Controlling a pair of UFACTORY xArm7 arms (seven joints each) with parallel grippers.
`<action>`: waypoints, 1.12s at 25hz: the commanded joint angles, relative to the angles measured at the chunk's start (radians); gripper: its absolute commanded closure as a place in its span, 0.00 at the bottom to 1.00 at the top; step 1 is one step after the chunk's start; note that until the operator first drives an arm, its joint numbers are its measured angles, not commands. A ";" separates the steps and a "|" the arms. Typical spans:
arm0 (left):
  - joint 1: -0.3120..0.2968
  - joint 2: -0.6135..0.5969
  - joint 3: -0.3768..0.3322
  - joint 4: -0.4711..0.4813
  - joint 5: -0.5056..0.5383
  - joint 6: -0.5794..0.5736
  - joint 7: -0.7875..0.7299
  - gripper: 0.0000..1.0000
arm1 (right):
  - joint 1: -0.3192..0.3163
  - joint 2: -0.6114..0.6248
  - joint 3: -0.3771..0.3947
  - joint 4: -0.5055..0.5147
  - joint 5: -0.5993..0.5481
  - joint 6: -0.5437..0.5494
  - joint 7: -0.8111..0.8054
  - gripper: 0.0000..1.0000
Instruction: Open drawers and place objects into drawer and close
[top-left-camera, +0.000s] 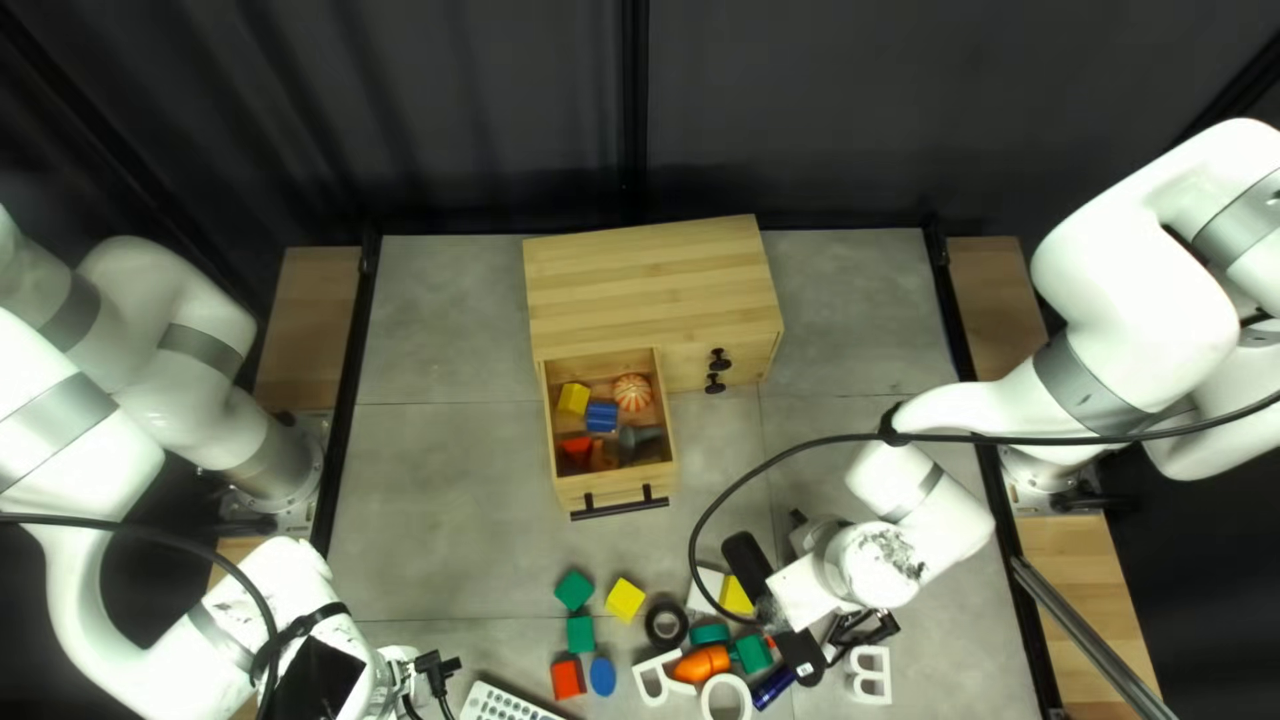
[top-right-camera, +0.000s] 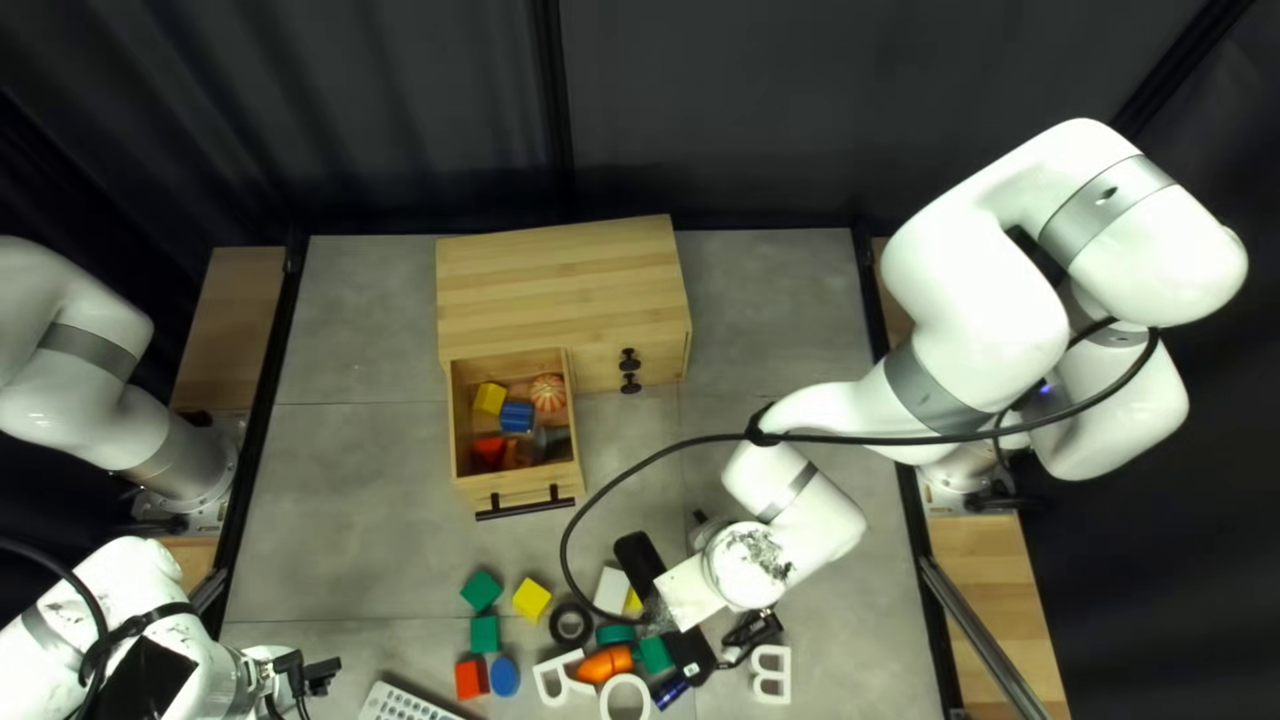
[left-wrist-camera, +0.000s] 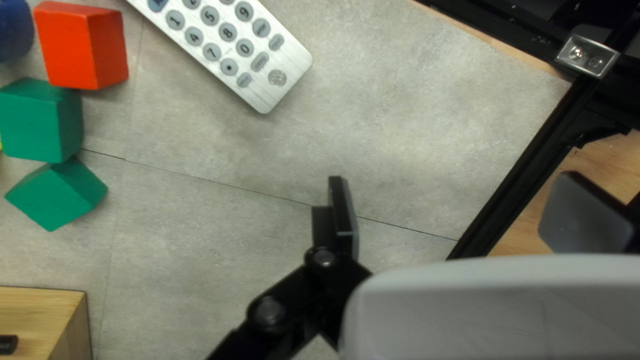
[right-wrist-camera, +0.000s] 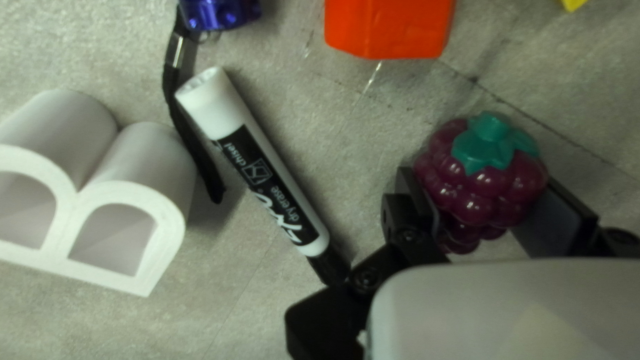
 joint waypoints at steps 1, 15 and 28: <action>0.000 0.000 0.000 0.000 0.000 0.000 0.000 0.00 | -0.004 -0.162 -0.013 0.018 0.040 0.162 -0.083 0.96; 0.000 0.000 0.000 0.000 0.000 0.000 0.000 0.00 | -0.099 -0.170 -0.124 0.432 -0.104 0.406 -0.386 0.97; 0.000 0.000 0.000 0.000 0.000 0.000 0.000 0.01 | -0.133 0.119 -0.140 0.661 -0.120 0.267 -0.515 0.96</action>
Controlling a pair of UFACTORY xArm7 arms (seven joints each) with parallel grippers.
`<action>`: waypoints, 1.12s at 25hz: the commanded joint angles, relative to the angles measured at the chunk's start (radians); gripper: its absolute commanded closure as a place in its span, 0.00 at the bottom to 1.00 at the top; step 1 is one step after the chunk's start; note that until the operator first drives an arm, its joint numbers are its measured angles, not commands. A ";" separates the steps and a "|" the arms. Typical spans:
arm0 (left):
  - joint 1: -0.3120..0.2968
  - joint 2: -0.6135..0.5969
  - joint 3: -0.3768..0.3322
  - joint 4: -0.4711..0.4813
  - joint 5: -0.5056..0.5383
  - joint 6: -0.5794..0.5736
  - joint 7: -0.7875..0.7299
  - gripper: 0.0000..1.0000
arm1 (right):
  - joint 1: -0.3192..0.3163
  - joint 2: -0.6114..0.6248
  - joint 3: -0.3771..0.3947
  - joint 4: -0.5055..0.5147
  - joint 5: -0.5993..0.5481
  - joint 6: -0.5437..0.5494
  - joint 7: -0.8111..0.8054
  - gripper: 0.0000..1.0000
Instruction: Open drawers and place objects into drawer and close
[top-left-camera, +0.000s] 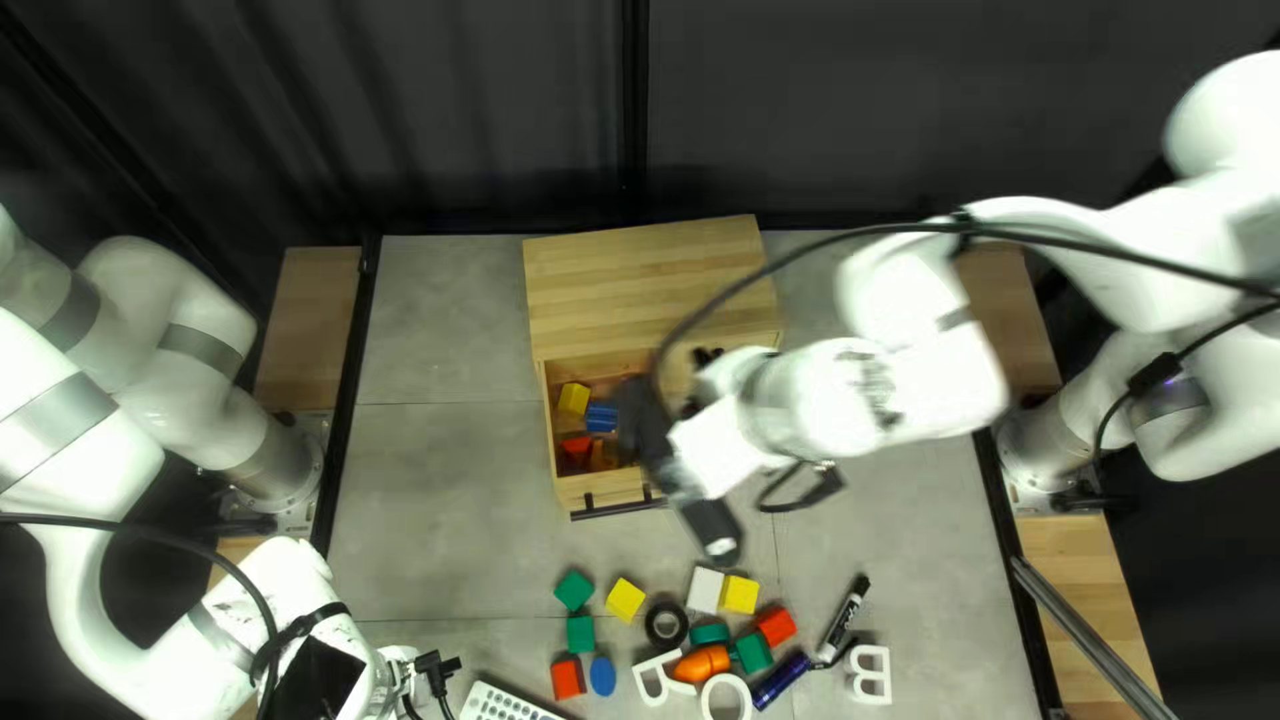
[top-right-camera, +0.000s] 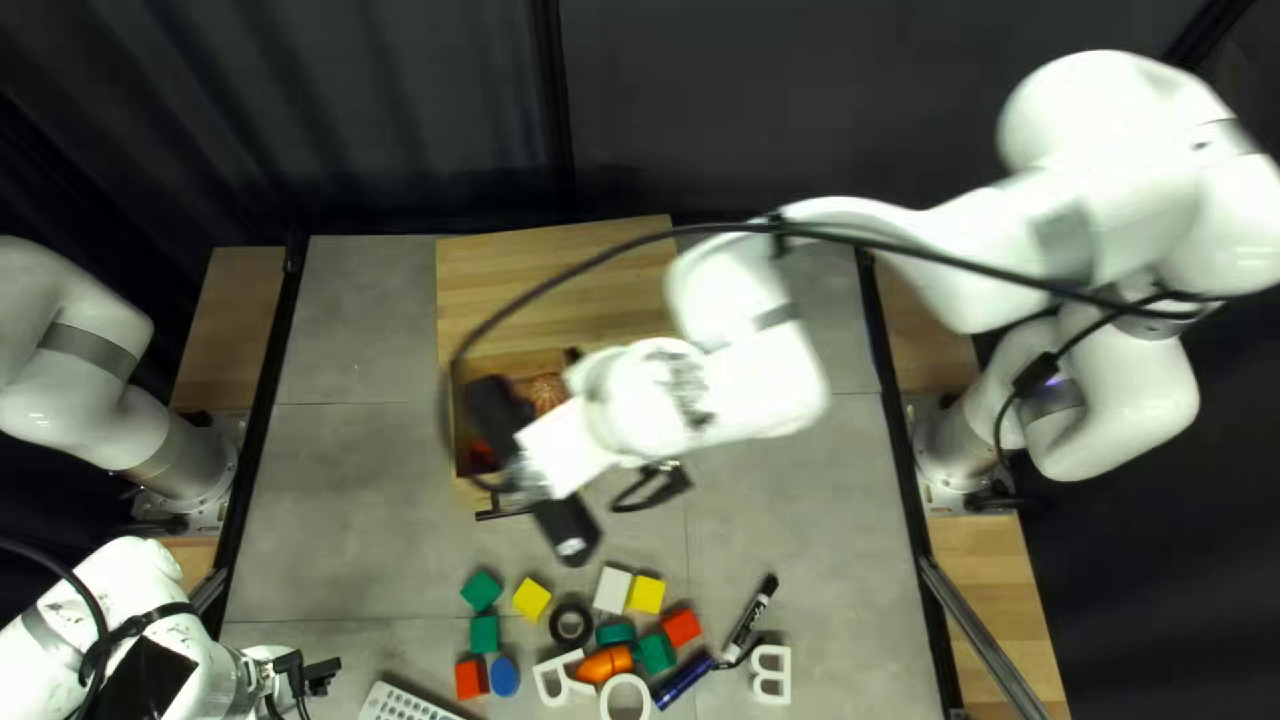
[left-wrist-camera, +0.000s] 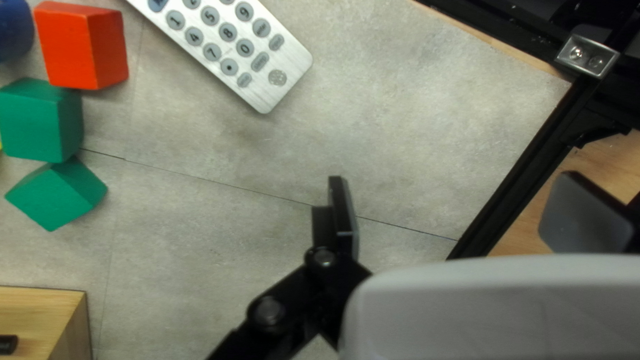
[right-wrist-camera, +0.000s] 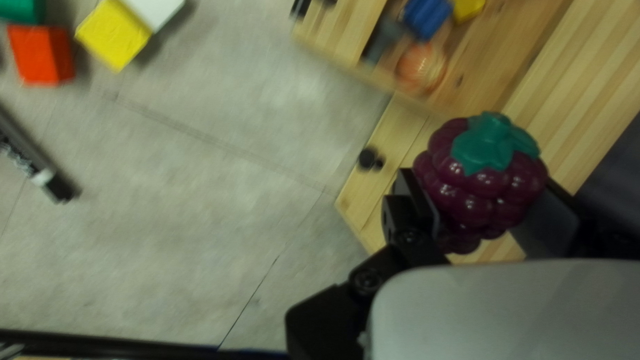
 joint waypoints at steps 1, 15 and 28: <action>0.000 0.000 0.000 0.000 0.000 0.000 0.000 0.01 | -0.021 0.036 -0.009 -0.013 0.002 -0.071 -0.034 0.95; 0.000 0.000 0.000 0.000 0.000 0.000 0.000 0.00 | -0.023 0.166 -0.004 0.142 0.021 0.020 -0.150 0.00; 0.000 0.000 0.000 0.000 0.000 0.000 0.000 0.00 | 0.128 -0.017 0.122 -0.058 0.208 0.217 0.142 0.00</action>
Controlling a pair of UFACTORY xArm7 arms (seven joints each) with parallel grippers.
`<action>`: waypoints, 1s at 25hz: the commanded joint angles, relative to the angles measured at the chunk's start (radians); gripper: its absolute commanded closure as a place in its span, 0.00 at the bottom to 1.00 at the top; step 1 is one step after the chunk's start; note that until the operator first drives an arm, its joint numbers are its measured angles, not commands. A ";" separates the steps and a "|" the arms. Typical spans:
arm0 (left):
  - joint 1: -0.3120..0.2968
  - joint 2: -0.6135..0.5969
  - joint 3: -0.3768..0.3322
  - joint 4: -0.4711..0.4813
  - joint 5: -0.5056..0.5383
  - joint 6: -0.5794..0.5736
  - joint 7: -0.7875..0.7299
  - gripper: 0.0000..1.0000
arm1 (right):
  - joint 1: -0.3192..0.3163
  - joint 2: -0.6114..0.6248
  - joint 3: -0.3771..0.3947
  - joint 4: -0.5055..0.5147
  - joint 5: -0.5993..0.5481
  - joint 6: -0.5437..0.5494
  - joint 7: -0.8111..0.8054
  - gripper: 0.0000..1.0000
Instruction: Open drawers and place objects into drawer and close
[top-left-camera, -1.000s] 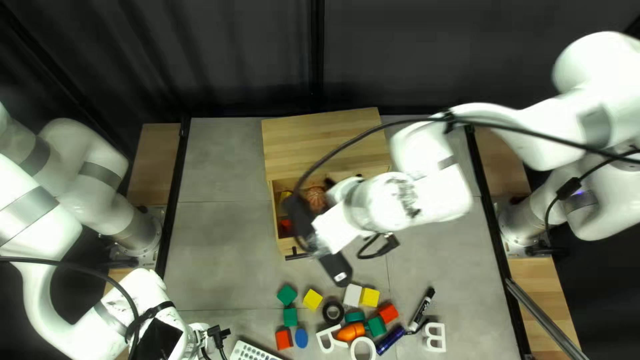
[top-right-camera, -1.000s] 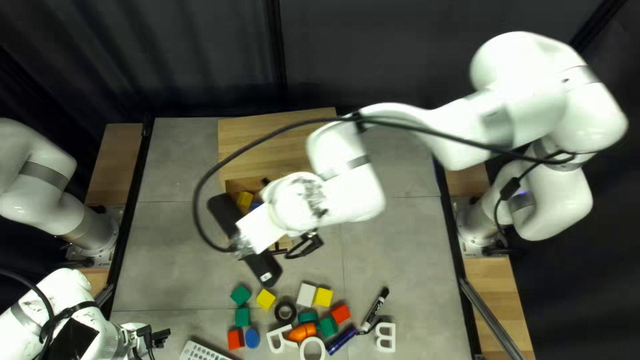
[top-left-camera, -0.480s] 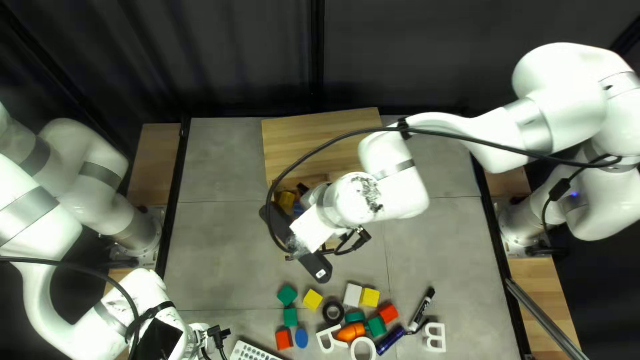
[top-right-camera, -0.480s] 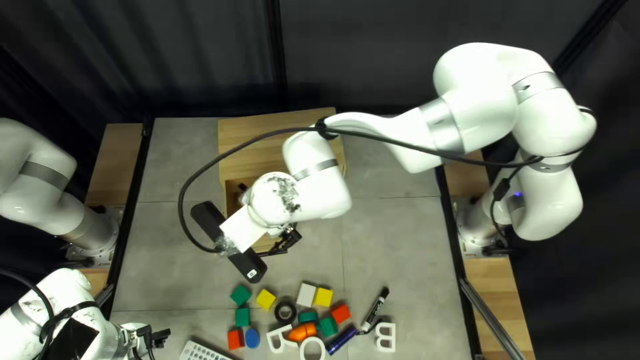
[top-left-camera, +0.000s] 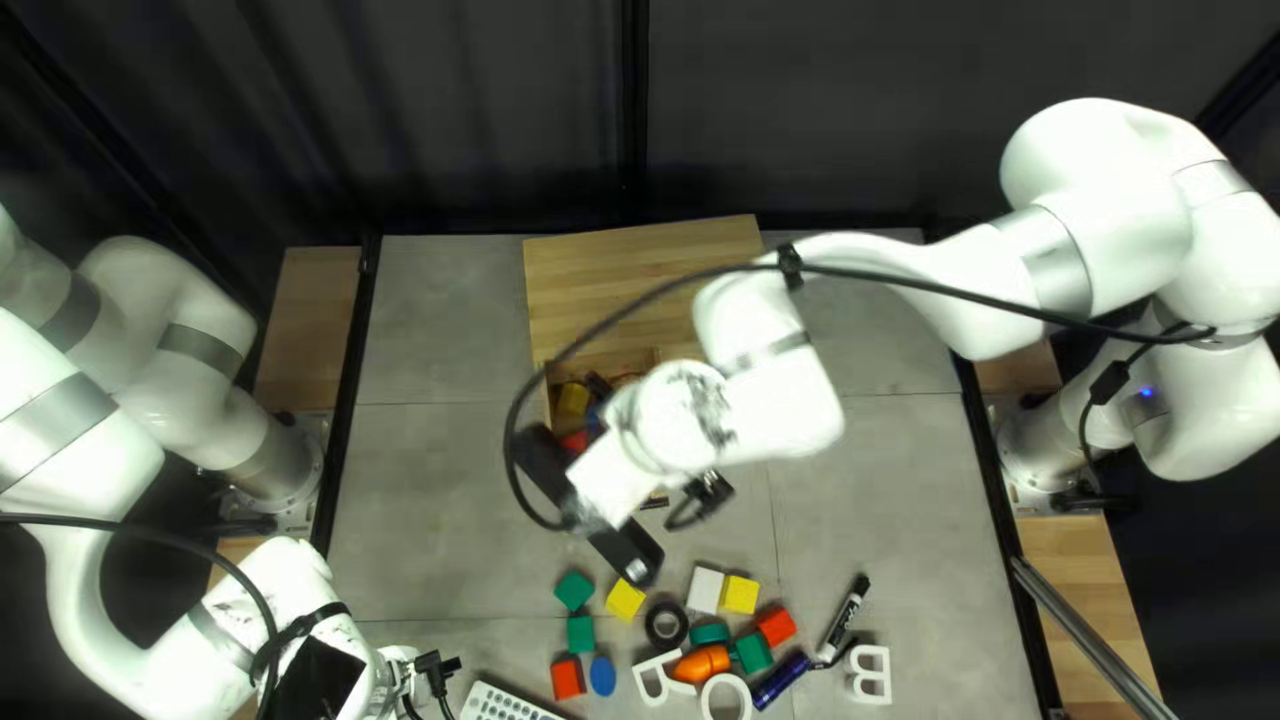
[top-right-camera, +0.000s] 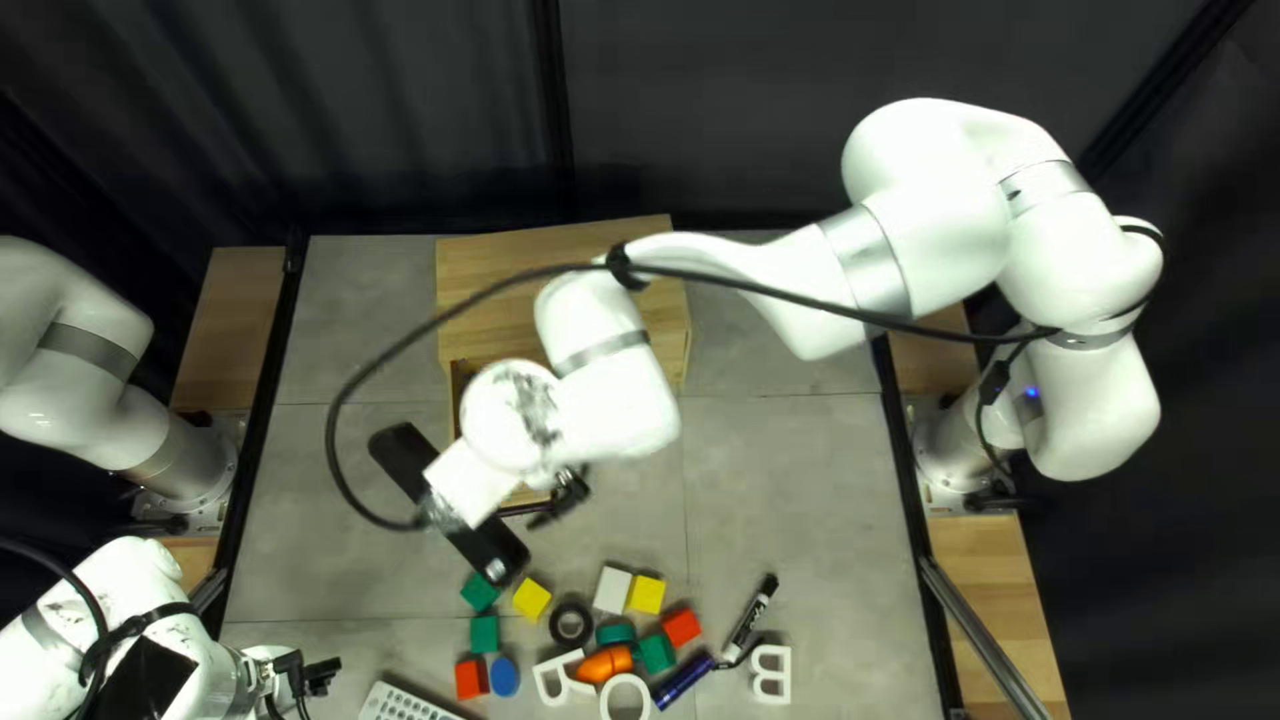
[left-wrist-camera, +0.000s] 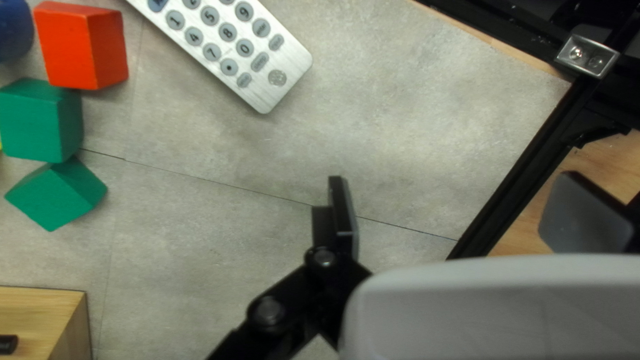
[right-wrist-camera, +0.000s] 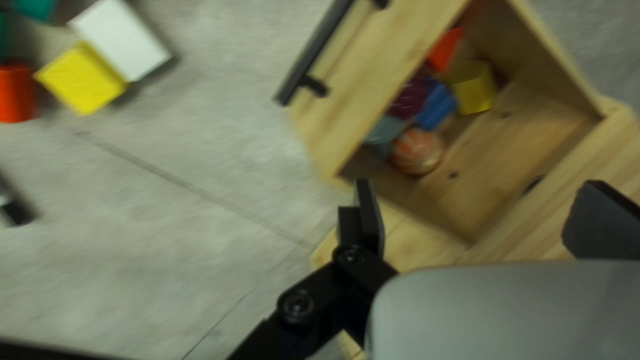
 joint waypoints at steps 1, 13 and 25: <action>0.000 0.000 0.000 0.000 0.000 0.000 0.000 0.00 | 0.065 -0.073 0.061 -0.075 0.078 0.042 0.126 0.00; 0.000 0.000 0.000 0.000 0.000 0.000 0.000 0.00 | 0.157 -0.068 0.127 -0.356 0.076 -0.300 0.350 0.00; 0.000 0.000 0.000 0.000 0.000 0.000 0.000 0.00 | 0.095 -0.014 0.086 -0.471 0.123 -0.476 0.317 0.00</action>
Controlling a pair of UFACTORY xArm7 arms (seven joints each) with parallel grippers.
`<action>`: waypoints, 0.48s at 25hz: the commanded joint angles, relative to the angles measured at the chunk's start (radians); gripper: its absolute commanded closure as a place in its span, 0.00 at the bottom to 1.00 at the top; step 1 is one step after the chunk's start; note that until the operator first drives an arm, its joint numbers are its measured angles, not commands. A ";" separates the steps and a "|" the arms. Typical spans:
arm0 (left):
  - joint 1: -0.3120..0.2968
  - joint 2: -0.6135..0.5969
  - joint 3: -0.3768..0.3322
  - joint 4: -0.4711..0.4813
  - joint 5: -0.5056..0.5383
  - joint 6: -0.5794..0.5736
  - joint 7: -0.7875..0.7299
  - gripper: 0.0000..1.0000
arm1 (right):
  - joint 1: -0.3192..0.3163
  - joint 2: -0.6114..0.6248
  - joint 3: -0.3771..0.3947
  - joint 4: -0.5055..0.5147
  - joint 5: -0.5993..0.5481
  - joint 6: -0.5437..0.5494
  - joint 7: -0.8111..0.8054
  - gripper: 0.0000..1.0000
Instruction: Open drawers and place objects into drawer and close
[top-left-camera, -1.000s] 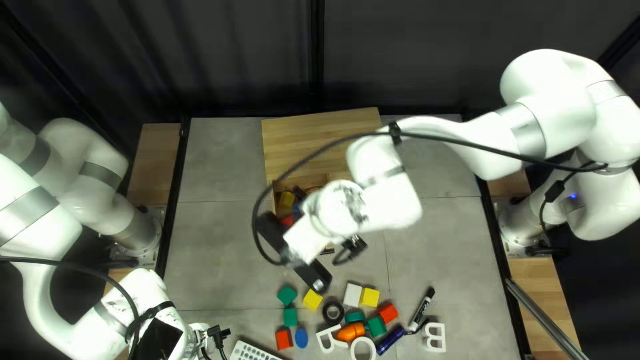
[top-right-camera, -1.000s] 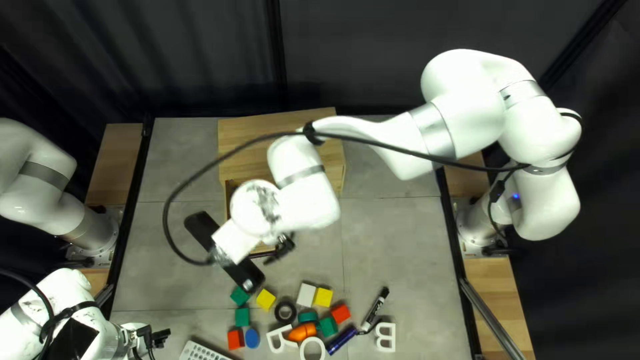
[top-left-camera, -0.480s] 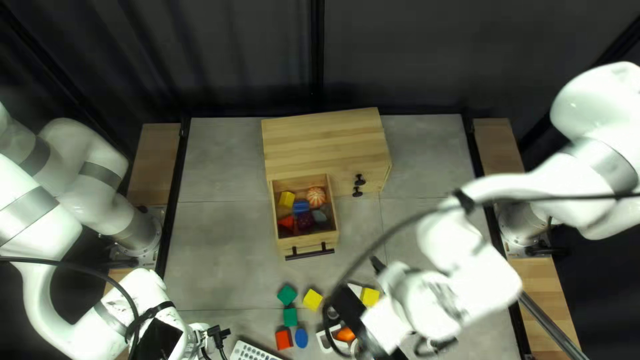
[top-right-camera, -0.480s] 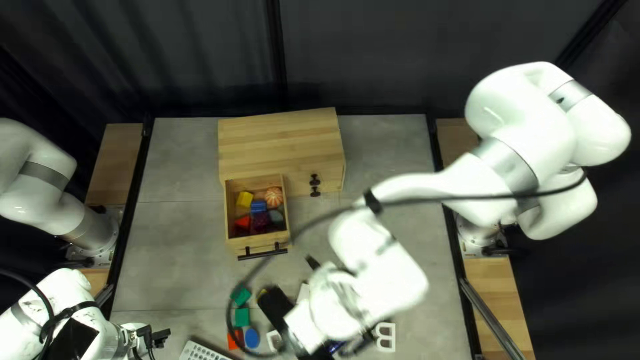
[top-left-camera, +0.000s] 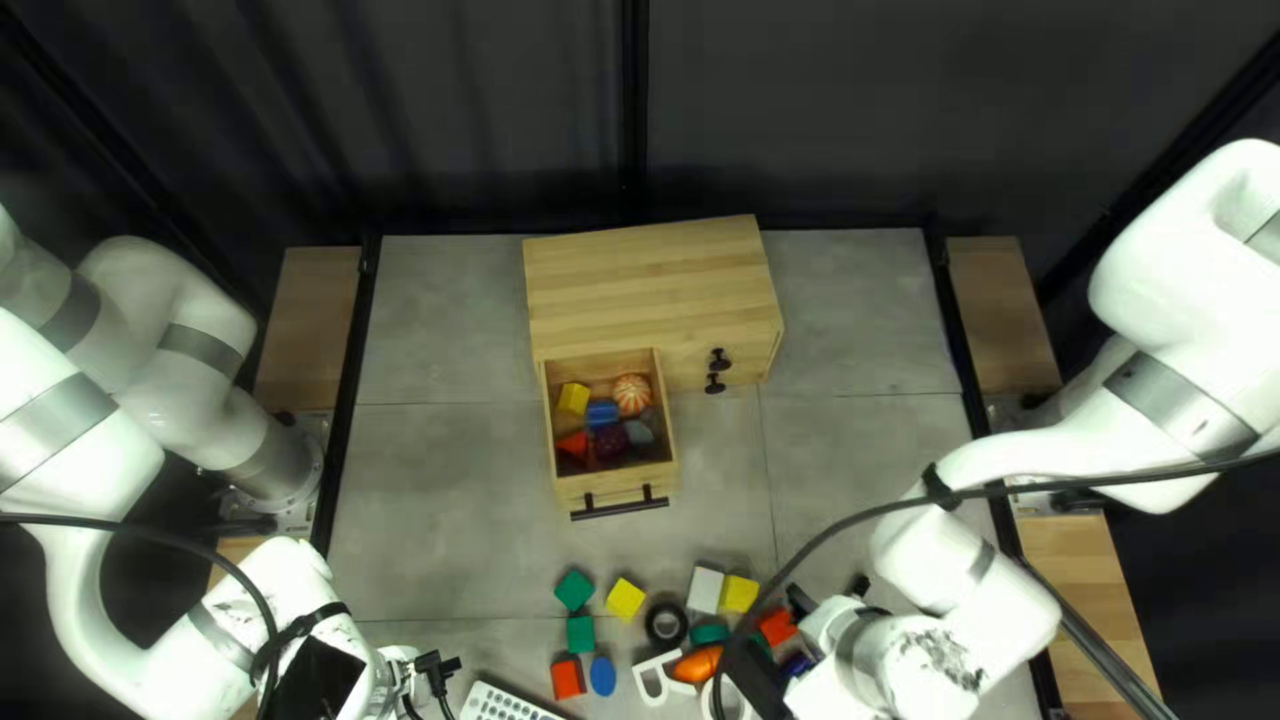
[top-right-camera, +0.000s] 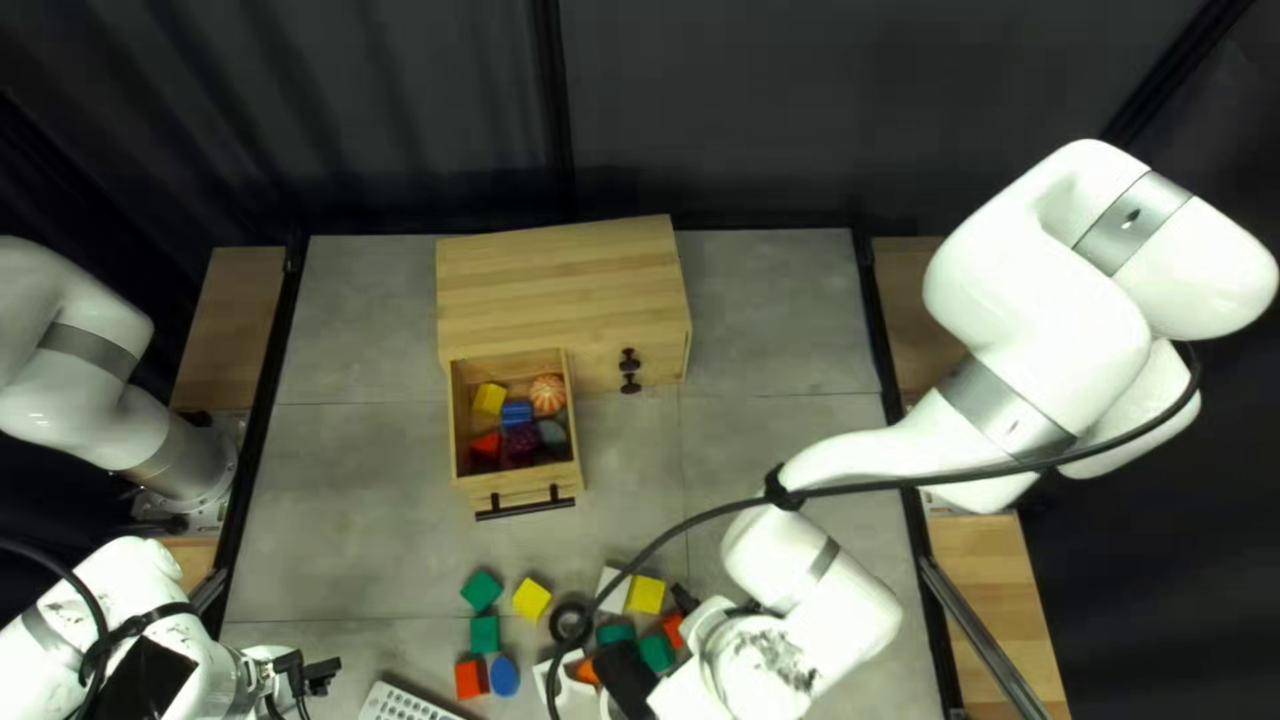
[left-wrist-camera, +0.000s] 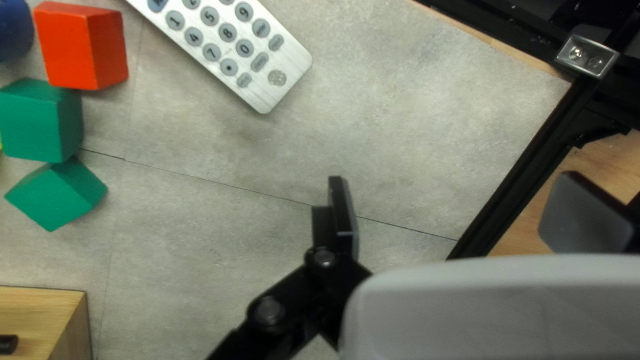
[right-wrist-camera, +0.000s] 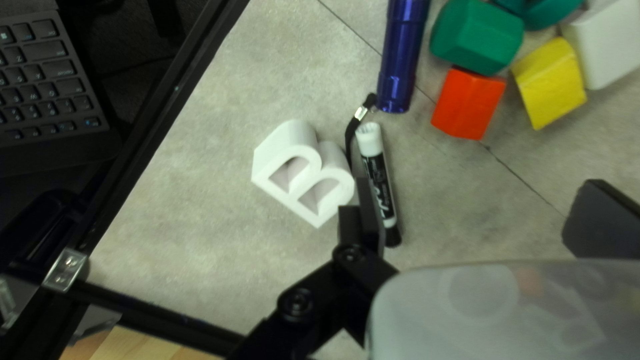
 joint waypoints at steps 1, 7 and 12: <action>0.000 0.000 0.000 0.000 0.000 0.000 0.000 0.00 | -0.019 0.021 -0.016 -0.042 0.023 -0.058 0.020 0.00; 0.000 0.000 0.000 0.000 0.000 0.000 0.000 0.00 | -0.035 0.010 -0.033 -0.066 0.044 -0.058 0.069 0.00; 0.000 0.000 0.000 0.000 0.000 0.000 0.000 0.00 | -0.054 0.037 -0.053 -0.089 0.071 -0.111 0.108 0.00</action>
